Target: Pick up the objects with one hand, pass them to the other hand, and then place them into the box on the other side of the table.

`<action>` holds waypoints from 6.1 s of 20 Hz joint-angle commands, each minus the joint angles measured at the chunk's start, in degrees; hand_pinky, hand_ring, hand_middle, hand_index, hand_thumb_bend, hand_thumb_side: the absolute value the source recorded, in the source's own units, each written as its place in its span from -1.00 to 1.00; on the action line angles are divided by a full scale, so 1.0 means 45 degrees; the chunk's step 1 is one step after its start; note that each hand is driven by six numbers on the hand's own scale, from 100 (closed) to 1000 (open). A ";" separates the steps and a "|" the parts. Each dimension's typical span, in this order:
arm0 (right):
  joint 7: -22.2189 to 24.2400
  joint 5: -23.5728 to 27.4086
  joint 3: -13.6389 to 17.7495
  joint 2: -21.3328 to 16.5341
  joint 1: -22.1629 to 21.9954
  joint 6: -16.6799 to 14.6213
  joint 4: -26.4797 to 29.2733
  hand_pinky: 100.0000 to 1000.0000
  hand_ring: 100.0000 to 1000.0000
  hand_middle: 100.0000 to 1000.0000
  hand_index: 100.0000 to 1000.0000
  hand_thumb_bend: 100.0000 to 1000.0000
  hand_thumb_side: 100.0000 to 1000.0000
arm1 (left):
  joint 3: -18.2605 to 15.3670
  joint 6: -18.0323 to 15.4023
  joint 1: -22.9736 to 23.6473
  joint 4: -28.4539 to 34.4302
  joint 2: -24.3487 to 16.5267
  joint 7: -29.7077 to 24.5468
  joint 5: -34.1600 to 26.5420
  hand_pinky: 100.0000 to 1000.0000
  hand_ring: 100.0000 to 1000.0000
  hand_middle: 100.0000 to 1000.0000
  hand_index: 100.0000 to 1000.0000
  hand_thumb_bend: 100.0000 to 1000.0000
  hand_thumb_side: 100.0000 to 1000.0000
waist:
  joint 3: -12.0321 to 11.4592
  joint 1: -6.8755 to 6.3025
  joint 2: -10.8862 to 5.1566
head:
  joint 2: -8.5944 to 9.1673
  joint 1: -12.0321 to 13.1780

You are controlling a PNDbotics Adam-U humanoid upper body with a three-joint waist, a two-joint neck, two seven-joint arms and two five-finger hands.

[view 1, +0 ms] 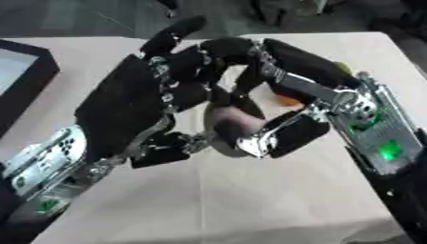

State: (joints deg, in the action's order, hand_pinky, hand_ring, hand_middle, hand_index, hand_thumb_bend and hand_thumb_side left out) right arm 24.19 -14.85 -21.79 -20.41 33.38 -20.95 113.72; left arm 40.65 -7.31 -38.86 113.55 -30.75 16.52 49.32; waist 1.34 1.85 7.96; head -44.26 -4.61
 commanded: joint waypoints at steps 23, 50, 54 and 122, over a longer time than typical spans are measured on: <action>-0.2523 -0.2742 0.0465 -0.0221 0.0399 -0.0478 0.0194 0.13 0.23 0.26 -0.31 -1.00 -0.44 | -0.0071 -0.0984 -0.0276 0.0231 -0.0104 0.0295 0.0138 0.92 -0.56 0.60 -0.10 -1.00 -1.00 | 0.0023 -0.0037 -0.0233 | 0.0032 0.0022; -0.3098 -0.4515 0.0409 -0.0491 0.0846 -0.2502 0.0194 0.33 0.22 0.21 -0.75 -1.00 -0.90 | -0.0650 -0.0657 -0.0353 0.0231 -0.0271 0.0384 0.0521 0.93 -0.51 0.58 -0.11 -1.00 -1.00 | -0.0009 -0.0029 -0.0260 | 0.0032 0.0068; -0.3360 -0.4239 0.0327 -0.0435 0.0852 -0.2152 0.0194 0.14 0.08 0.08 -0.87 -1.00 -0.92 | -0.0647 -0.0704 -0.0423 0.0231 -0.0247 0.0389 0.0491 0.93 -0.50 0.58 -0.11 -1.00 -1.00 | -0.0029 -0.0032 -0.0259 | 0.0032 0.0057; -0.3891 -0.4236 0.2470 -0.2136 0.0982 -0.1900 0.0194 0.52 0.47 0.48 -0.52 -0.45 -0.99 | -0.3022 0.0073 0.1305 0.0231 -0.3314 0.1709 0.5333 1.00 -0.54 0.42 -0.21 -0.43 -1.00 | 0.0120 -0.0207 -0.0220 | 0.0032 0.0139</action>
State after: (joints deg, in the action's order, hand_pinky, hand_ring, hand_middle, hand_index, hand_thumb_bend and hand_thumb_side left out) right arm 6.82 -34.72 -12.24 -28.54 37.13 -30.51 113.72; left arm 28.38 -7.07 -32.43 114.24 -43.50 23.23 72.83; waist 1.92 0.97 7.90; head -44.26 -3.74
